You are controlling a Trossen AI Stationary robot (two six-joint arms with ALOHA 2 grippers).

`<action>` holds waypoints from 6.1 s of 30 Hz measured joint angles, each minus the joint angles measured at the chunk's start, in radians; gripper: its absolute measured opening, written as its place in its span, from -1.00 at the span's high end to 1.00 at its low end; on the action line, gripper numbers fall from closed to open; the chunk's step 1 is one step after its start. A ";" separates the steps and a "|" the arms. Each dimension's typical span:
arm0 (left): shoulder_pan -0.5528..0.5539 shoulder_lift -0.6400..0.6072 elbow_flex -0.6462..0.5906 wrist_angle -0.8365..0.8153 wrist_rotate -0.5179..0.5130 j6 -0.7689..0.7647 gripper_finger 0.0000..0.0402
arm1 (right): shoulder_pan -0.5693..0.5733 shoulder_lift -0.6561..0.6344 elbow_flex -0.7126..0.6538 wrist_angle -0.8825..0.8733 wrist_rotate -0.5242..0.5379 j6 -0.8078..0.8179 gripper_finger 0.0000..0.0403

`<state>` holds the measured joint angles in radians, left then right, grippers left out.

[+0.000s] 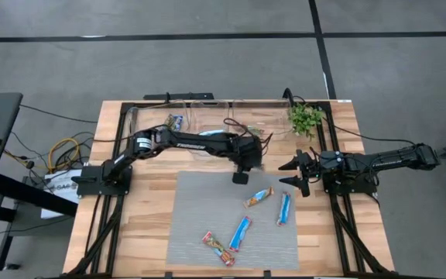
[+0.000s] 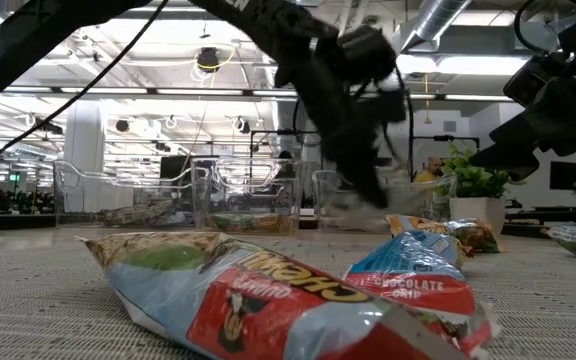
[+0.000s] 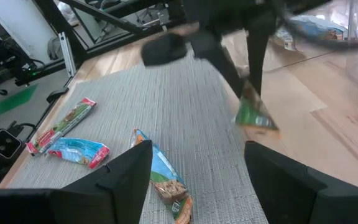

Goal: Pick and place Granola Bars by type
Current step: Put the yellow granola bar into the center transparent bin, then put the red granola bar into the right transparent bin

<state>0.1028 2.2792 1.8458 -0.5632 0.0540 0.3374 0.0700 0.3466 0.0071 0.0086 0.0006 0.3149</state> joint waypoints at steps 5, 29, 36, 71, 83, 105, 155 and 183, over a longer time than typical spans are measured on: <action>0.011 -0.039 0.101 0.002 0.050 -0.143 0.82 | 0.000 0.000 0.000 0.002 0.000 0.000 -0.24; 0.128 -0.114 0.320 -0.242 0.145 -0.251 0.82 | 0.000 0.000 0.000 0.003 0.000 0.000 -0.24; 0.200 -0.137 0.320 -0.496 0.089 -0.244 0.82 | 0.000 0.000 0.000 0.002 0.000 0.000 -0.24; 0.346 -0.148 0.311 -0.838 0.020 -0.216 0.33 | 0.000 0.000 0.000 0.000 0.000 0.000 -0.24; 0.302 -0.148 0.311 -0.749 0.151 -0.192 0.16 | 0.000 0.000 0.000 0.000 0.000 0.000 -0.24; -0.015 -0.202 0.311 -0.457 0.791 -0.074 0.16 | 0.000 0.000 0.000 0.000 0.000 0.000 -0.24; -0.570 -0.113 0.023 -0.384 0.266 -0.116 0.16 | 0.000 0.000 0.000 0.018 0.000 0.000 -0.24; -0.594 0.032 -0.004 -0.230 0.125 -0.244 -0.34 | 0.000 0.000 0.000 0.024 0.000 0.000 -0.24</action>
<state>-0.4910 2.3108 1.8416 -0.7928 0.1790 0.0939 0.0702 0.3466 0.0071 0.0321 0.0002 0.3149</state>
